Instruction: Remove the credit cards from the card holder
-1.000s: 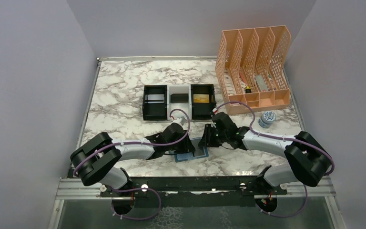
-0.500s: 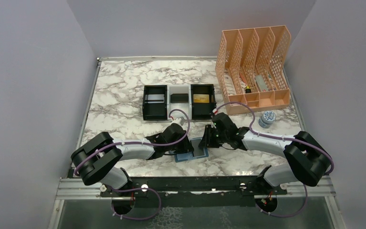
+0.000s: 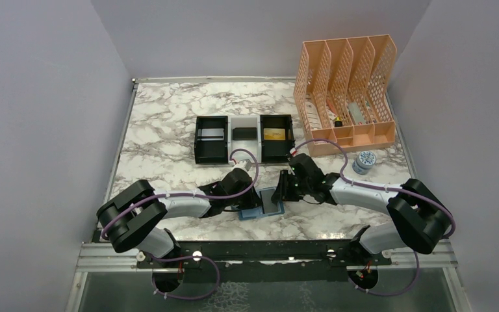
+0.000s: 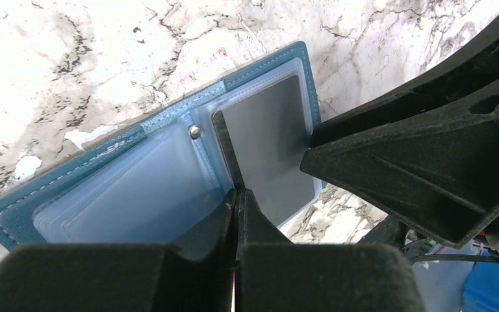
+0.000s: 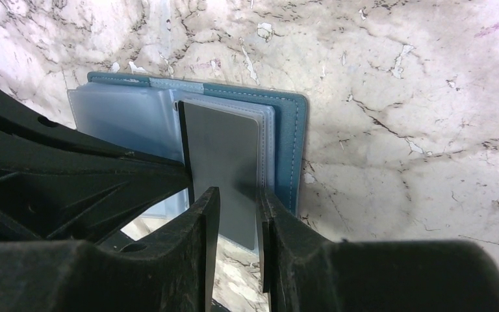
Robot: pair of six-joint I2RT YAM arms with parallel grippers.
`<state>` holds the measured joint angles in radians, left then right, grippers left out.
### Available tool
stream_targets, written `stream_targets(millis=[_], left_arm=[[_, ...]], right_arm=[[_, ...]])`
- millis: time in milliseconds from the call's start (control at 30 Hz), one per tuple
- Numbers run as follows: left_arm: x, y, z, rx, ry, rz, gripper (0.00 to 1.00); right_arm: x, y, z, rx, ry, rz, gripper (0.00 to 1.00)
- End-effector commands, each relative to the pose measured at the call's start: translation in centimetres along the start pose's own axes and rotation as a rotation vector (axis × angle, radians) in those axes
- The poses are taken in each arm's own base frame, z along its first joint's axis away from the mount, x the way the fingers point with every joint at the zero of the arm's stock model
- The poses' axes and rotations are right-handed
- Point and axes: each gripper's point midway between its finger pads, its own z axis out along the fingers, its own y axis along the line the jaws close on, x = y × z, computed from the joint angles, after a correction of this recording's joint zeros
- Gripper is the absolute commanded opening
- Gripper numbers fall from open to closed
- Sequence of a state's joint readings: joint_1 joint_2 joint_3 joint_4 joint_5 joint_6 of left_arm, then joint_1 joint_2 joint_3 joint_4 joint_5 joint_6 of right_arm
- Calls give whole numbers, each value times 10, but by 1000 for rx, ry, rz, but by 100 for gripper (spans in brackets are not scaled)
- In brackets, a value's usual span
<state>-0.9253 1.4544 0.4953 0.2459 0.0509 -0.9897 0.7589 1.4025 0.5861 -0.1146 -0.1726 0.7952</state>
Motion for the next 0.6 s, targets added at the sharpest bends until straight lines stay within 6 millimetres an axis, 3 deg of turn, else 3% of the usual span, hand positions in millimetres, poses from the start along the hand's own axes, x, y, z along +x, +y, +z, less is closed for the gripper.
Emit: stream_targets(millis=[0, 233, 400, 500, 567], left_arm=[[-1, 5, -3, -17, -24, 9, 0], [-3, 8, -12, -27, -45, 9, 0], [-4, 8, -15, -27, -54, 8, 0], [-4, 7, -14, -21, -54, 10, 0], [-5, 4, -14, -6, -52, 12, 8]], right_arm=[[-10, -1, -5, 32, -32, -26, 27], [-19, 14, -14, -16, -57, -44, 27], [-14, 29, -12, -94, -14, -55, 27], [-10, 23, -7, -77, -1, -35, 27], [-7, 12, -3, -28, 0, -13, 27]])
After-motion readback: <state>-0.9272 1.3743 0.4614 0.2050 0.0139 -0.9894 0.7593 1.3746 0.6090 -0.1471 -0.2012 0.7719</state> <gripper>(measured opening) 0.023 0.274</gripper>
